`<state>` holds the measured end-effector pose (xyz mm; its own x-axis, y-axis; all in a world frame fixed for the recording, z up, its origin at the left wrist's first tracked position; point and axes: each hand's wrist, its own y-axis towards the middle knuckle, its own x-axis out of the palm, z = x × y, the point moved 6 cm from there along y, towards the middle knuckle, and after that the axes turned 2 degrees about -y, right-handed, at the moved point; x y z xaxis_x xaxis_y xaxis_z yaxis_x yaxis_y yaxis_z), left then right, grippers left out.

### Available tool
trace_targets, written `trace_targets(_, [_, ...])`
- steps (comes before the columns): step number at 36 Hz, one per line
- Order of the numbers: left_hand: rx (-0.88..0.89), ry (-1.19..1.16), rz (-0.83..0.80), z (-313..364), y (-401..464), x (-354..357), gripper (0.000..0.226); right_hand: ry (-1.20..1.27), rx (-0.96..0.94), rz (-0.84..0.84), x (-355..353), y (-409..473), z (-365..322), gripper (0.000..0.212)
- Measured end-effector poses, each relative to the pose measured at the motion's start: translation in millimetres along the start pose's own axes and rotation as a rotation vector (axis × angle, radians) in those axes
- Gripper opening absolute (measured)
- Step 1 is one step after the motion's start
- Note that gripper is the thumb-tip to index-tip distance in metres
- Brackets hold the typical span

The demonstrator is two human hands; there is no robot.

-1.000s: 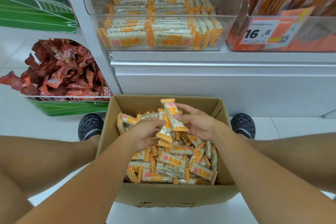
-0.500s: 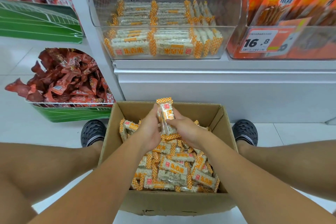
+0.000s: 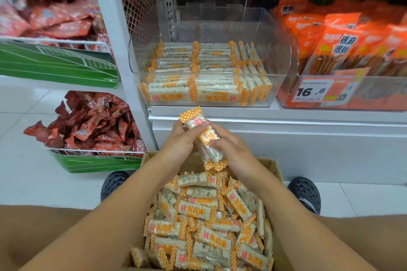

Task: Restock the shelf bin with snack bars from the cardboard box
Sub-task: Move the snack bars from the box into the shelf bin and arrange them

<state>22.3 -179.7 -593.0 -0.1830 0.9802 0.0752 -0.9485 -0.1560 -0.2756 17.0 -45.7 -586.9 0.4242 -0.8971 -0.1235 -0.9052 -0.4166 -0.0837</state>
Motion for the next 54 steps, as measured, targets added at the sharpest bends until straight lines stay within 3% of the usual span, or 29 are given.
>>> trace_targets(4, [0.29, 0.106, -0.116, 97.1, -13.2, -10.8, 0.065, -0.055, -0.203, -0.035, -16.7, 3.7, -76.8, 0.04])
trace_targets(7, [0.39, 0.114, -0.215, 145.6, -16.9, -2.4, 0.046, -0.12, -0.323, 0.0, -31.5, 12.7, -125.5, 0.031])
trace_targets(12, [0.435, 0.261, -0.115, 190.4, 20.4, -16.0, 0.034, -0.346, -0.352, -0.047, -43.7, 67.6, -182.8, 0.025])
trace_targets(14, [0.392, 0.434, -0.037, 190.7, 44.8, -30.5, 0.043, -0.443, -0.326, -0.106, -47.3, 102.3, -186.3, 0.025])
trace_targets(16, [0.418, 0.739, 0.009, 191.7, 60.9, -40.5, 0.036, -0.534, -0.274, -0.158, -51.6, 137.9, -180.4, 0.031])
trace_targets(20, [0.564, 1.216, 0.034, 191.6, 82.0, -41.5, 0.027, -0.815, -0.258, -0.087, -62.3, 211.7, -173.4, 0.051])
trace_targets(22, [0.56, 1.417, -0.031, 181.3, 95.0, -37.6, 0.03, -0.912, -0.287, -0.064, -61.5, 245.7, -170.7, 0.06])
trace_targets(25, [0.394, 1.586, -0.205, 161.7, 110.9, -33.8, 0.04, -1.073, -0.372, -0.043, -48.5, 290.4, -165.6, 0.067])
trace_targets(29, [0.145, 1.615, -0.295, 151.6, 121.3, -37.2, 0.058, -1.295, -0.475, -0.079, -19.6, 329.5, -152.0, 0.069])
trace_targets(35, [0.057, 1.569, -0.374, 146.2, 125.3, -33.7, 0.06, -1.746, -0.572, -0.025, -3.9, 330.6, -153.9, 0.063])
trace_targets(38, [0.144, 1.563, -0.281, 145.5, 126.7, -33.1, 0.055, -1.743, -0.522, -0.046, -6.5, 329.6, -150.0, 0.064])
trace_targets(42, [0.077, 1.504, -0.32, 145.5, 122.3, -34.7, 0.059, -1.657, -0.54, -0.026, -9.5, 327.6, -147.8, 0.065])
trace_targets(46, [0.13, 1.461, -0.277, 150.6, 117.8, -35.2, 0.057, -1.616, -0.598, 0.031, -12.1, 320.6, -159.7, 0.061])
trace_targets(54, [0.172, 1.453, -0.261, 151.6, 115.0, -34.3, 0.052, -1.461, -0.412, 0.053, -28.2, 315.9, -162.1, 0.056])
